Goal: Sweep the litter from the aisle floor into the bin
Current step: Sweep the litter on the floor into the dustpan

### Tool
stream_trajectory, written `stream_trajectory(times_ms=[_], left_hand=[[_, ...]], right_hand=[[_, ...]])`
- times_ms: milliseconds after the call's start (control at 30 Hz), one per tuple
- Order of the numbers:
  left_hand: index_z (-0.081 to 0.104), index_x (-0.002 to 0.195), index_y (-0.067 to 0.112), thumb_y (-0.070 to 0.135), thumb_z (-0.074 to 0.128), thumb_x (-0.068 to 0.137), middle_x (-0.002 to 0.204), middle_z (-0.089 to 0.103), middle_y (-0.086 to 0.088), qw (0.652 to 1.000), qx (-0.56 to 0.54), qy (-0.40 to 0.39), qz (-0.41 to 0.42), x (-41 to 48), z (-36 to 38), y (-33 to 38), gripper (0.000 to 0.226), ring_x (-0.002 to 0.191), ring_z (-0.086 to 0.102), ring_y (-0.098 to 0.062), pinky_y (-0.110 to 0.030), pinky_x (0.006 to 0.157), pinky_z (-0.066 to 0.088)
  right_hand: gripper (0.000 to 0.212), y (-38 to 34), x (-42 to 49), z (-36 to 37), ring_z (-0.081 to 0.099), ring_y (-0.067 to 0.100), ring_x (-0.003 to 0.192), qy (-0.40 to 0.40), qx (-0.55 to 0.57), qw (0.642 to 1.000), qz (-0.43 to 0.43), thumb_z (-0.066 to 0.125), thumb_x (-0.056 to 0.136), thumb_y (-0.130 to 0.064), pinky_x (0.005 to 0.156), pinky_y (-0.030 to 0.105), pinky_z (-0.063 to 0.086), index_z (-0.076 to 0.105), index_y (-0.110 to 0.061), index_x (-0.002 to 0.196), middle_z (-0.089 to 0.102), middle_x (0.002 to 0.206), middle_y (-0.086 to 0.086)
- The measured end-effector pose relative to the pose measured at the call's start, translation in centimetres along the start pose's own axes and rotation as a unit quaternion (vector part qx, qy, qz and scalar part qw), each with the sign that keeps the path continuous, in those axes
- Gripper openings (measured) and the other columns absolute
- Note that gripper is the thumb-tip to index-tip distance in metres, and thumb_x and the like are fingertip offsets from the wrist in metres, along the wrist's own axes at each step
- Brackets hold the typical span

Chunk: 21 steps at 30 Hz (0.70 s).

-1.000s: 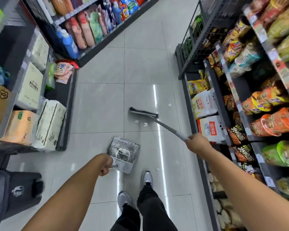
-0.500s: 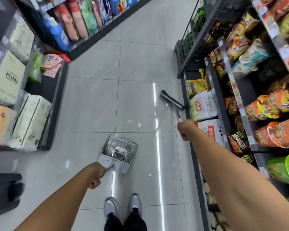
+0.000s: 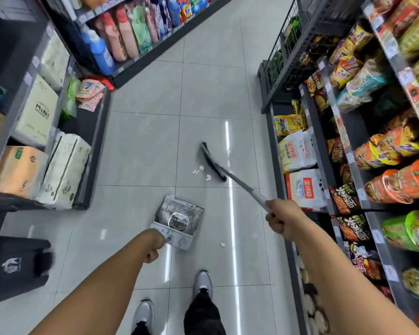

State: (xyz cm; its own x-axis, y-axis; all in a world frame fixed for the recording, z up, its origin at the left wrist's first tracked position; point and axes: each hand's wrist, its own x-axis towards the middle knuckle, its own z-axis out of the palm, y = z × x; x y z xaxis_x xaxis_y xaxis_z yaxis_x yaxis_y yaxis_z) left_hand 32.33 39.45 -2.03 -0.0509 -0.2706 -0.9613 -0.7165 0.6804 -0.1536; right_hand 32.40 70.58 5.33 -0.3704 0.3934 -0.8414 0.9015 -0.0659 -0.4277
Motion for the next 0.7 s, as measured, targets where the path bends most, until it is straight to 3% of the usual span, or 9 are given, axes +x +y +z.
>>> stream_trajectory(times_ms=[100, 167, 267, 333, 400, 500, 567, 633, 700], left_hand=[[0.042, 0.096, 0.007, 0.040, 0.049, 0.092, 0.031, 0.027, 0.004, 0.998, 0.054, -0.017, -0.003, 1.6, -1.1, -2.4, 0.034, 0.020, 0.015, -0.010, -0.011, 0.038, 0.018], [0.043, 0.093, 0.009, 0.046, 0.051, 0.091, 0.035, 0.030, 0.003, 0.997, 0.070, -0.014, 0.002, 1.8, -1.6, -4.1, 0.038, 0.019, 0.015, -0.010, -0.011, 0.037, 0.019], [0.049, 0.121, 0.012, 0.041, 0.046, 0.095, 0.044, 0.031, 0.001, 0.995, 0.092, 0.000, 0.026, 2.2, -2.5, -6.8, 0.039, 0.021, 0.015, -0.010, -0.010, 0.037, 0.021], [0.042, 0.125, 0.011, 0.045, 0.040, 0.096, 0.036, 0.031, 0.001, 0.990, 0.137, 0.008, 0.037, 2.0, -3.5, -8.3, 0.044, 0.019, 0.017, -0.010, -0.013, 0.039, 0.023], [0.040, 0.103, 0.009, 0.047, 0.038, 0.097, 0.032, 0.034, 0.000, 0.980, 0.186, 0.029, 0.072, 1.0, -4.5, -9.4, 0.038, 0.020, 0.025, -0.013, -0.018, 0.041, 0.026], [0.037, 0.067, 0.007, 0.014, 0.039, 0.100, 0.058, 0.039, -0.006, 0.973, 0.187, 0.050, 0.123, -0.3, -5.8, -10.0, 0.034, 0.045, 0.036, -0.019, -0.024, 0.042, 0.032], [0.034, 0.066, 0.007, 0.013, 0.038, 0.100, 0.049, 0.039, -0.008, 0.966, 0.227, 0.057, 0.108, -0.7, -6.1, -10.0, 0.035, 0.037, 0.036, -0.018, -0.023, 0.036, 0.030], [0.036, 0.078, 0.009, 0.021, 0.038, 0.099, 0.029, 0.030, -0.002, 0.962, 0.257, 0.059, 0.067, -0.7, -6.2, -9.6, 0.024, 0.020, 0.023, -0.014, -0.021, 0.036, 0.021], [0.038, 0.081, 0.007, 0.011, 0.033, 0.097, 0.037, 0.031, -0.001, 0.968, 0.238, 0.067, 0.050, -1.4, -6.2, -8.4, 0.017, 0.027, 0.018, -0.013, -0.020, 0.042, 0.014]], right_hand=[[0.015, 1.6, -0.8, 1.8, 0.034, 0.014, 0.046, 0.036, -0.030, 0.999, -0.001, 0.046, 0.096, -0.018, 0.035, 0.018, 0.026, 0.052, -0.005, 0.091, 0.048, 0.071, 0.012], [0.019, 3.5, -1.1, 5.8, 0.040, 0.017, 0.048, 0.071, -0.133, 0.988, -0.026, 0.046, 0.096, -0.022, 0.035, 0.018, 0.029, 0.050, -0.005, 0.092, 0.050, 0.076, 0.012], [0.007, 6.8, -2.5, 12.4, 0.039, 0.019, 0.052, 0.057, -0.217, 0.973, -0.051, 0.044, 0.091, -0.014, 0.032, 0.015, 0.029, 0.039, -0.014, 0.087, 0.044, 0.077, 0.005], [0.016, 8.6, -3.8, 15.5, 0.027, 0.017, 0.050, 0.009, -0.128, 0.992, -0.008, 0.044, 0.089, -0.007, 0.035, 0.014, 0.022, 0.035, -0.014, 0.077, 0.034, 0.066, 0.004], [0.019, 9.0, -5.8, 16.2, 0.022, 0.016, 0.050, -0.024, -0.011, 0.999, 0.025, 0.043, 0.091, -0.009, 0.037, 0.017, 0.019, 0.035, -0.013, 0.076, 0.030, 0.062, 0.003], [0.011, 8.5, -8.3, 13.0, 0.021, 0.012, 0.041, -0.031, 0.163, 0.984, 0.065, 0.039, 0.093, -0.010, 0.034, 0.014, 0.016, 0.042, -0.012, 0.083, 0.033, 0.060, 0.004], [0.013, 9.2, -9.9, 9.7, 0.023, 0.008, 0.035, -0.034, 0.248, 0.964, 0.084, 0.040, 0.095, -0.012, 0.030, 0.015, 0.016, 0.051, -0.011, 0.088, 0.039, 0.053, 0.001], [0.016, 10.7, -11.7, 7.6, 0.022, 0.007, 0.035, -0.028, 0.262, 0.960, 0.094, 0.040, 0.096, -0.016, 0.030, 0.015, 0.016, 0.054, -0.009, 0.092, 0.040, 0.053, 0.001], [0.016, 12.4, -13.2, 7.1, 0.021, 0.010, 0.038, -0.012, 0.228, 0.970, 0.087, 0.040, 0.097, -0.016, 0.034, 0.016, 0.015, 0.053, -0.007, 0.102, 0.040, 0.063, 0.006]])
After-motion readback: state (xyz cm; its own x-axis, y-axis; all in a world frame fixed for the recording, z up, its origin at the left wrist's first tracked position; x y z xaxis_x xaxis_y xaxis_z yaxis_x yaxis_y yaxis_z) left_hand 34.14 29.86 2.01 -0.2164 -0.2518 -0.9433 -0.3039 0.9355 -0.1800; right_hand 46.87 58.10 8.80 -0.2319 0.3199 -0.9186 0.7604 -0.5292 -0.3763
